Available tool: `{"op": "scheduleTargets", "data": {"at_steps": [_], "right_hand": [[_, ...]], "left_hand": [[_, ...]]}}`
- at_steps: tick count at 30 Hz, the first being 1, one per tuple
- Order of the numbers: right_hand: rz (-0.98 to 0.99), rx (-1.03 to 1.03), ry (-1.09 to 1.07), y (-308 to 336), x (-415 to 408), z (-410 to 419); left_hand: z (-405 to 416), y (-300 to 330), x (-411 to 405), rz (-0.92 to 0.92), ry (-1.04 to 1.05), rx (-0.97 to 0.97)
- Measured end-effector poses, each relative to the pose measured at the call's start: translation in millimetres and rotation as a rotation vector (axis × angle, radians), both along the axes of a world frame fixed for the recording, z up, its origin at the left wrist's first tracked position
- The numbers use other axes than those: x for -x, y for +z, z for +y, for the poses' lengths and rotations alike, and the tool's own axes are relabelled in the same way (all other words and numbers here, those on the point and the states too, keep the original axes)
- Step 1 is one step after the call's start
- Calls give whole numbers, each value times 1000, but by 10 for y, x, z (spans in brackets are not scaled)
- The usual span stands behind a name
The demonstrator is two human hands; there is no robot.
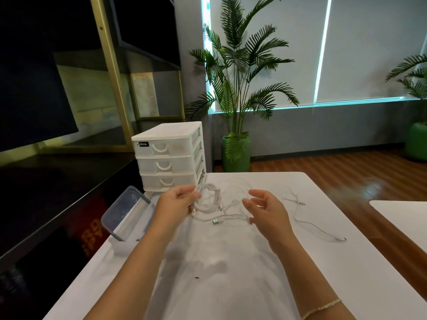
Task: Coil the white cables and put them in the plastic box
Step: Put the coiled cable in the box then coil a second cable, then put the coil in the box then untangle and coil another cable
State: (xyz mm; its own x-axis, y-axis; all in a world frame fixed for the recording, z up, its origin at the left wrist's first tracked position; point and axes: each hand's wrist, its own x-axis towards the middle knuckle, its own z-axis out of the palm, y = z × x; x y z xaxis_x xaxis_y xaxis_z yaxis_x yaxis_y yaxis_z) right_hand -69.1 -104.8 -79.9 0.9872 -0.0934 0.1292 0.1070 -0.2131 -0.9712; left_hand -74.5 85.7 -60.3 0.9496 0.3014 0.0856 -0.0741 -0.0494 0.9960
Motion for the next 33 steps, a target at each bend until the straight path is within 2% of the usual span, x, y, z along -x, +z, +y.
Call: {"op": "scheduleTargets", "data": {"at_steps": [6, 9, 18, 28, 33], "right_hand": [[1, 45, 47, 123, 48, 145], [5, 90, 62, 145, 80, 205], [-2, 162, 61, 208, 127, 168], [-14, 172, 78, 176, 136, 163], [-17, 179, 84, 149, 120, 181]], "left_hand": [[653, 142, 60, 69, 214, -223], [785, 183, 118, 167, 288, -446], [754, 154, 26, 342, 103, -925], [775, -51, -50, 478, -136, -1208], [731, -30, -91, 488, -130, -1261]]}}
